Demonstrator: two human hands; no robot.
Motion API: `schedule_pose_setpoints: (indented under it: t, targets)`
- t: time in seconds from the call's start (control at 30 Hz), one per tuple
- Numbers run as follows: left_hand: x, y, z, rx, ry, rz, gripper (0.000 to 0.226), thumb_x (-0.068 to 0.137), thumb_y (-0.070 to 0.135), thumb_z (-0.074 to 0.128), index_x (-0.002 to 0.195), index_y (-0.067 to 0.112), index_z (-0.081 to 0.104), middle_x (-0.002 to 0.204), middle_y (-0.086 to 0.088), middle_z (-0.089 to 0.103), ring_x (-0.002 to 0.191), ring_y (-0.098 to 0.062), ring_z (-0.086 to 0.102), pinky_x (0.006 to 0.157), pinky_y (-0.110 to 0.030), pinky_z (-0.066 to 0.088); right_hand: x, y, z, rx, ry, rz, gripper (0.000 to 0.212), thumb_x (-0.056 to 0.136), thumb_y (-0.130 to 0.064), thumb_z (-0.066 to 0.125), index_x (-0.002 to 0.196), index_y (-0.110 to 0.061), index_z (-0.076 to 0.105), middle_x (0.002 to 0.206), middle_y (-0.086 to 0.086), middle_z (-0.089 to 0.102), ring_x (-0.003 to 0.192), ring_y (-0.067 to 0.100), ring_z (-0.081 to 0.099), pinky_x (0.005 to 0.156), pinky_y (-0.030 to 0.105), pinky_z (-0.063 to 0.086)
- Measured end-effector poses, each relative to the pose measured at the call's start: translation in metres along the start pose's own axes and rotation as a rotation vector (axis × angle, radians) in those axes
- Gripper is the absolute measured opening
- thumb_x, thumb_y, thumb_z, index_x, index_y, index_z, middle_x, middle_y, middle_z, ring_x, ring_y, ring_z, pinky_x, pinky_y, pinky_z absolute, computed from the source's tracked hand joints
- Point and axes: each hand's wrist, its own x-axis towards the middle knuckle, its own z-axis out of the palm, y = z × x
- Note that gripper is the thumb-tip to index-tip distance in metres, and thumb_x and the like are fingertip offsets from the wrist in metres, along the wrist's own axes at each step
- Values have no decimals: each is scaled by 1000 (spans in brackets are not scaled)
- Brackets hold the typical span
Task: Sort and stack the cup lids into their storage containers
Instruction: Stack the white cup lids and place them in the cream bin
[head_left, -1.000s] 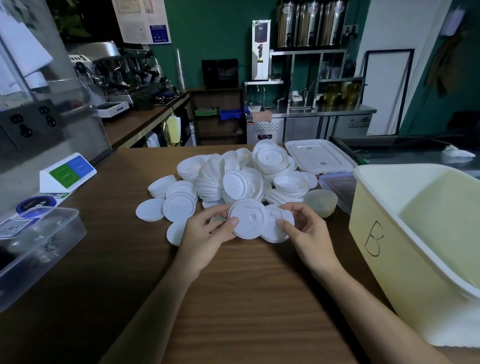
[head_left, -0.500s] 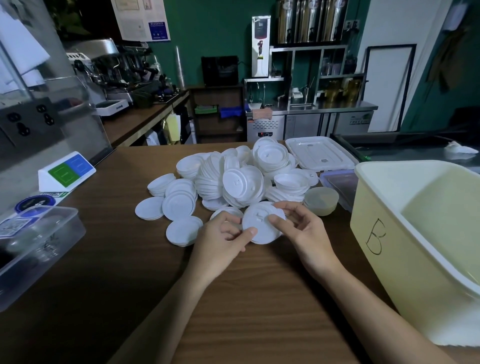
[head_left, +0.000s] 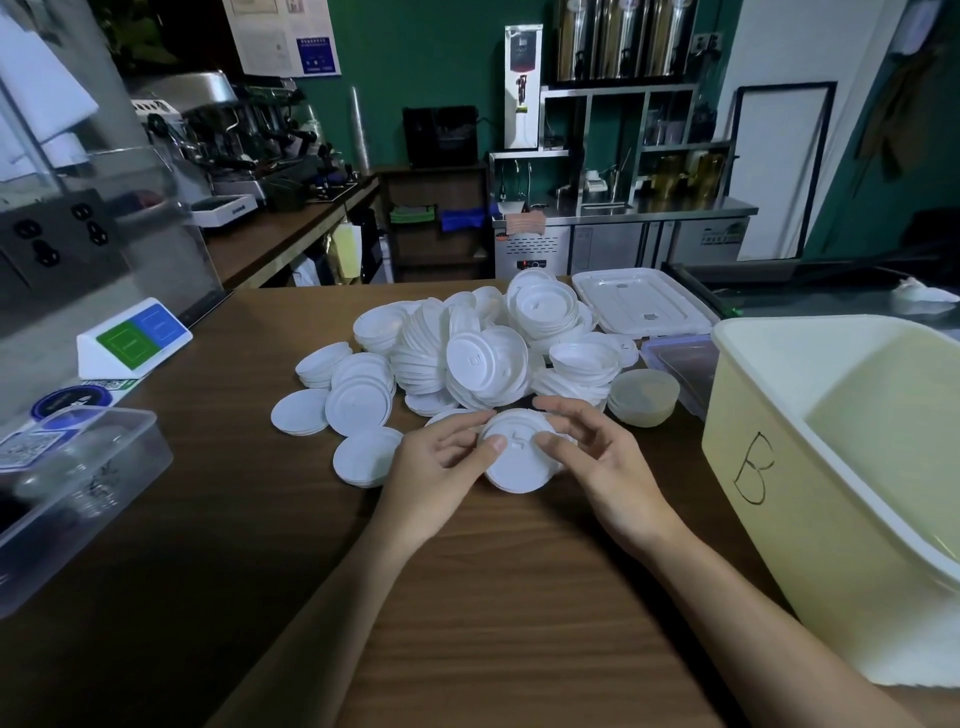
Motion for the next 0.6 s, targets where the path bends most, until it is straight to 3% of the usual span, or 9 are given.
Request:
schedule_pose_setpoints:
  t: [0.17,0.3,0.4,0.5,0.6]
  targets:
    - [0,1,0,-113,24,-53,22,90,8,79,108,20,76,93,-1,80,91,-11,76,69,-22,59,0,1,0,-2,-41,9,37,88,-23,78,125,-27,75,121,19,73,117,31,70,106,41,52]
    - [2,-2,-1,-101,47,-70,18,91,10,79,108,15,74,94,-7,77,88,-14,77,71,-31,64,-1,-1,1,50,-22,83,47,83,-24,85,127,-14,72,115,19,77,96,19,75,95,35,54]
    - [3,-3,0,-110,26,-86,16,92,13,78,107,12,74,97,-8,78,93,-19,77,75,-36,65,-2,-3,0,69,-5,88,43,81,-18,82,122,-6,75,109,18,80,101,24,77,93,30,56]
    - [4,-3,-1,-65,52,-39,16,91,22,80,102,10,77,97,-4,80,96,-16,76,84,-31,62,-1,-3,0,104,-13,107,35,86,-7,81,120,-3,75,108,19,80,102,25,78,91,26,58]
    - [6,-6,-1,5,107,10,13,87,21,84,94,12,78,89,-1,80,90,-14,76,80,-23,59,-1,-3,1,88,-15,96,33,87,-6,80,120,-4,76,106,18,80,101,24,78,92,26,58]
